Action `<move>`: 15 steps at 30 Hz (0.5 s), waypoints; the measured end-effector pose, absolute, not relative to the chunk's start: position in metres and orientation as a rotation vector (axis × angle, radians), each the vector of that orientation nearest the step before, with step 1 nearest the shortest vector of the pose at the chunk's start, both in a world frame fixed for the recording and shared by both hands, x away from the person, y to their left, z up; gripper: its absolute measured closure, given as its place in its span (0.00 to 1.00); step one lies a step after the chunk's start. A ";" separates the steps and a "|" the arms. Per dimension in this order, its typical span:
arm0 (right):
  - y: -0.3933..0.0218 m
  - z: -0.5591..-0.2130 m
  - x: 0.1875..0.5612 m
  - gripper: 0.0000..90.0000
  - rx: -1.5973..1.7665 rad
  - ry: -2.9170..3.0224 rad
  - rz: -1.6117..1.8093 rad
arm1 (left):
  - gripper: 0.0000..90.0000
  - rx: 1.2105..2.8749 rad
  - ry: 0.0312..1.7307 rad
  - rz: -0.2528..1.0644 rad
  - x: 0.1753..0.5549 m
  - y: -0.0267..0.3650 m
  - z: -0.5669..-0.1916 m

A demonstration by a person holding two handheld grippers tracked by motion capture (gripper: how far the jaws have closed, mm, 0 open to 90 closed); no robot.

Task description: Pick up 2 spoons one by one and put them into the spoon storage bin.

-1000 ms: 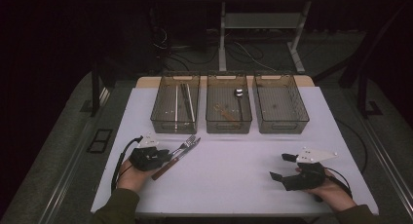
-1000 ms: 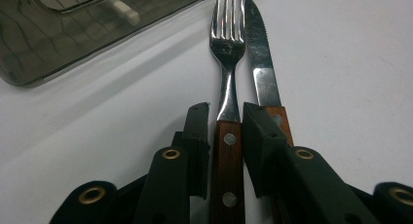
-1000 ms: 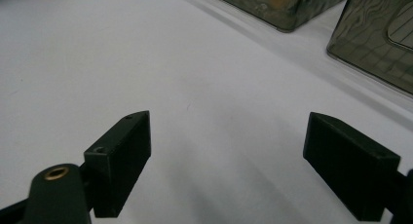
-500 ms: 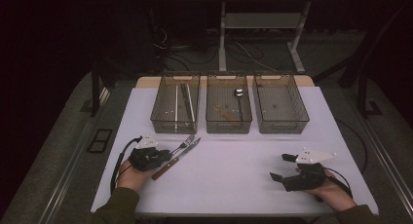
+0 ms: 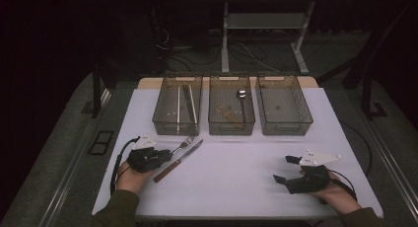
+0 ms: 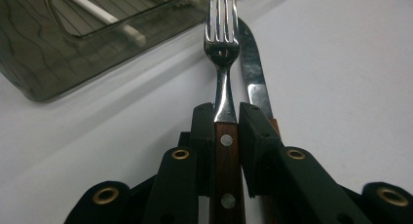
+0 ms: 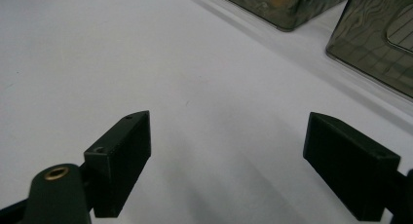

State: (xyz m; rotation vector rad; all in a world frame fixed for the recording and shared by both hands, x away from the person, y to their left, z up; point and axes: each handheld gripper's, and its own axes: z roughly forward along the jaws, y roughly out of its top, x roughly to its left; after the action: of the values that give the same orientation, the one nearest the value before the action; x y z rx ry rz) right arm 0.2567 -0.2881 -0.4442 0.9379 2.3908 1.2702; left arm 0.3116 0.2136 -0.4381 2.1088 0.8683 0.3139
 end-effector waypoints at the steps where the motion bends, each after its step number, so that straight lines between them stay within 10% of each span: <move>1: -0.288 -0.444 0.257 0.19 0.944 2.391 1.271 | 0.85 2.108 0.865 0.314 0.311 0.213 -0.436; 15: -0.294 -0.432 0.267 0.19 1.159 2.378 1.357 | 0.85 2.109 0.765 0.274 0.297 0.171 -0.414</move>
State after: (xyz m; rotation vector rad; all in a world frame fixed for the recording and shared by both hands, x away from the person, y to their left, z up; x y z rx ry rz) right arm 0.2668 -0.2938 -0.4321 1.1587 2.3778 1.3571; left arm 0.2965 0.1706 -0.4137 2.1087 0.7654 0.2745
